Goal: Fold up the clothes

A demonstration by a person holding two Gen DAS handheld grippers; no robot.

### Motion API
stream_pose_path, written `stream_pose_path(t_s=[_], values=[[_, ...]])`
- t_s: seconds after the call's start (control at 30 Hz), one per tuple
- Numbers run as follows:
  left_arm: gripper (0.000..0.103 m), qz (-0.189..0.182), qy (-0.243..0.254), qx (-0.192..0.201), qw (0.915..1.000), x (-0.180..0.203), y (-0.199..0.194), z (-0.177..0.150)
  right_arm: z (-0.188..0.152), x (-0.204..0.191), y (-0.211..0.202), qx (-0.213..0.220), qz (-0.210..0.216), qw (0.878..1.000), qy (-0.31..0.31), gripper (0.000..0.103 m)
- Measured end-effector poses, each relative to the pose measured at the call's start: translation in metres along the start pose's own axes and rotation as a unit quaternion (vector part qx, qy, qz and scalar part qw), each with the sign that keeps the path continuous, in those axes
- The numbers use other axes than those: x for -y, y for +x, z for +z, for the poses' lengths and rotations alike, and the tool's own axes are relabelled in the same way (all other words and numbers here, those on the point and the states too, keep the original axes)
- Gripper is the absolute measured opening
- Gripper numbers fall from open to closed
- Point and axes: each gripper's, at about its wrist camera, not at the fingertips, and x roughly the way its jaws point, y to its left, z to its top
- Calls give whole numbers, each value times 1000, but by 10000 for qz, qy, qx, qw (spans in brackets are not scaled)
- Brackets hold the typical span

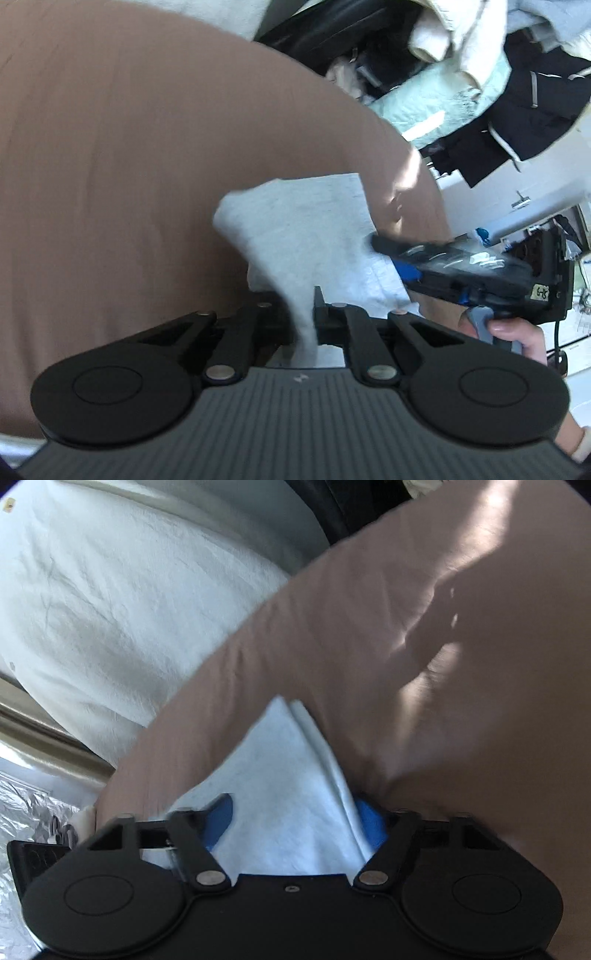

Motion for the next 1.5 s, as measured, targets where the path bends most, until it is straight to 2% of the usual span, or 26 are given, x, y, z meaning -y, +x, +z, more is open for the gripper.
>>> stream_pose_path(t_s=[0.03, 0.1, 0.17, 0.23, 0.27, 0.3, 0.33, 0.37, 0.4, 0.47, 0.53, 0.57, 0.6, 0.67, 0.77, 0.8, 0.87, 0.97, 1.0, 1.13, 1.27, 1.4, 1.43, 1.47, 1.5], values=[[7, 54, 252, 181, 9995, 6, -6, -4, -3, -8, 0, -36, -155, 9994, -320, 8], [7, -54, 762, 598, 9953, 18, -23, -16, -15, -25, -23, 372, -241, 9946, -940, 8], [7, -405, 1228, 1083, 9857, 27, -49, -34, -34, -30, -64, 1039, 206, 9894, -991, 8], [10, -922, 1681, 1599, 9683, 32, -81, -61, -63, -25, -109, 1656, 869, 9781, -913, 8], [12, -1048, 1894, 1662, 9620, 33, -92, -75, -82, -21, -129, 1850, 1142, 9717, -926, 8], [20, -1050, 2095, 1544, 9598, 34, -100, -90, -102, -16, -146, 1960, 1362, 9663, -969, 8], [38, -1052, 2296, 1425, 9570, 34, -107, -104, -121, -11, -156, 1906, 1453, 9651, -1052, 9], [47, -886, 2495, 1161, 9573, 35, -110, -118, -140, -4, -163, 1703, 1373, 9690, -1148, 11], [49, -608, 2659, 810, 9587, 34, -107, -130, -157, 4, -167, 1467, 1154, 9751, -1202, 15], [47, -222, 2893, 280, 9566, 29, -100, -152, -183, 27, -170, 1140, 827, 9857, -922, 15], [47, -230, 2952, 198, 9549, 18, -106, -169, -199, 52, -171, 897, 866, 9917, -306, 21], [47, -279, 2965, 210, 9544, 12, -112, -174, -206, 63, -173, 888, 926, 9917, 28, 30], [47, -261, 2942, 184, 9552, 9, -115, -175, -212, 74, -175, 878, 986, 9906, 362, 36], [48, -213, 2837, 72, 9586, 5, -118, -170, -216, 86, -180, 944, 1123, 9865, 733, 40], [49, -386, 2405, -42, 9699, -6, -129, -157, -207, 82, -184, 1015, 1197, 9844, 799, 49], [49, -466, 2206, -148, 9741, -11, -128, -152, -202, 78, -182, 998, 1201, 9848, 763, 57], [49, -679, 1771, -424, 9809, -21, -125, -138, -191, 70, -174, 946, 1233, 9851, 733, 61], [50, -1249, 1195, -669, 9827, -38, -123, -130, -178, 62, -151, 758, 1335, 9833, 974, 69], [53, -1312, 1065, -664, 9834, -41, -122, -129, -175, 61, -145, 692, 1330, 9828, 1079, 69], [56, -1066, 904, -592, 9884, -37, -107, -125, -160, 57, -128, 409, 1177, 9834, 1322, 69], [57, -1002, 490, -375, 9930, -38, -90, -114, -142, 49, -118, 176, 878, 9893, 1152, 70], [57, -928, 415, -336, 9943, -29, -70, -106, -136, 49, -109, -38, 841, 9888, 1234, 72], [54, -917, 431, -332, 9943, -25, -67, -103, -137, 48, -110, -37, 907, 9885, 1207, 72], [54, -898, 478, -312, 9943, -22, -64, -101, -137, 46, -110, -27, 883, 9899, 1111, 58], [38, -862, 540, -283, 9944, -18, -62, -100, -136, 41, -109, -7, 774, 9925, 951, 23]])
